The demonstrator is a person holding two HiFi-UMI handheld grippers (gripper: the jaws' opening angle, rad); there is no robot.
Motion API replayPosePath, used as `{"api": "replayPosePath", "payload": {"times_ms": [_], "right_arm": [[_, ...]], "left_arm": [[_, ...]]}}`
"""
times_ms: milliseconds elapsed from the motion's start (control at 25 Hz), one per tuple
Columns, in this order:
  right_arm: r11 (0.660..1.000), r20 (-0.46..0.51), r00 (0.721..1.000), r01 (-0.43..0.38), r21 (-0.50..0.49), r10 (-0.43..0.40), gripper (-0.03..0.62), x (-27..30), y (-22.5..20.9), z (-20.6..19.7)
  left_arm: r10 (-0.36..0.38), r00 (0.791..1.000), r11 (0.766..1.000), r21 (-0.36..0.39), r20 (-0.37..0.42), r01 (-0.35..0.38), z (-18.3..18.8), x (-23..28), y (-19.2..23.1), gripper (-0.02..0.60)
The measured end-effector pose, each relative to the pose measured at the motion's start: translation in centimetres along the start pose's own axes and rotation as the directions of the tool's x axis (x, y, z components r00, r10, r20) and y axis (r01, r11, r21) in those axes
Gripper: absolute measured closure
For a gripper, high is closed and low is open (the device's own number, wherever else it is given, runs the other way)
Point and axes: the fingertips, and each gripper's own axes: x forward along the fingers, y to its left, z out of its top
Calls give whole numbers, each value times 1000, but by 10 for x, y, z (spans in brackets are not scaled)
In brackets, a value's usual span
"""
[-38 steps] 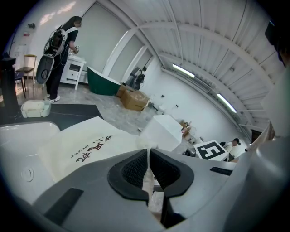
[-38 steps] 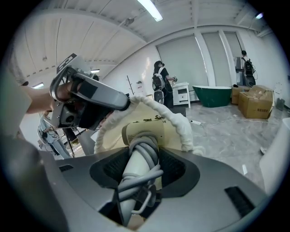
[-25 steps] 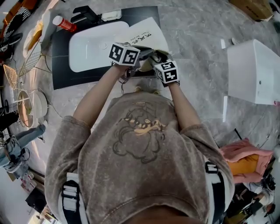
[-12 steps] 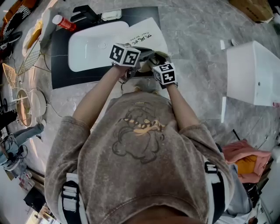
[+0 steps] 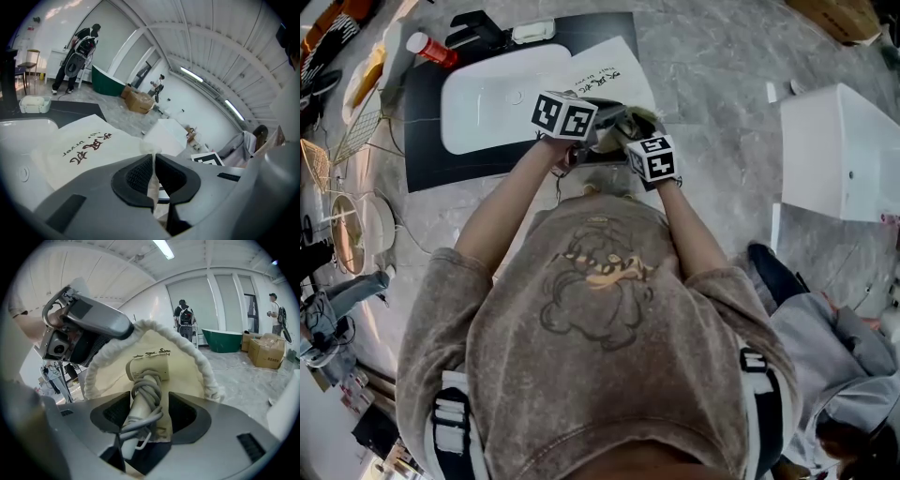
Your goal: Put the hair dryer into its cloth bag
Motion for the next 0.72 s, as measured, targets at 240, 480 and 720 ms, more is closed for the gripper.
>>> {"api": "replayPosePath", "payload": {"times_ms": [240, 480, 720], "right_arm": [[1000, 13, 1000, 1, 11, -1, 333, -23, 0, -5], [1000, 15, 1000, 13, 25, -14, 333, -46, 1, -14], [999, -8, 1000, -7, 33, 7, 333, -63, 13, -27]], "left_arm": [[0, 1000, 1000, 2, 5, 0, 0, 2, 2, 545], [-6, 1000, 1000, 9, 0, 6, -4, 6, 1, 545], [-12, 1000, 1000, 1, 5, 12, -5, 8, 0, 545]]}}
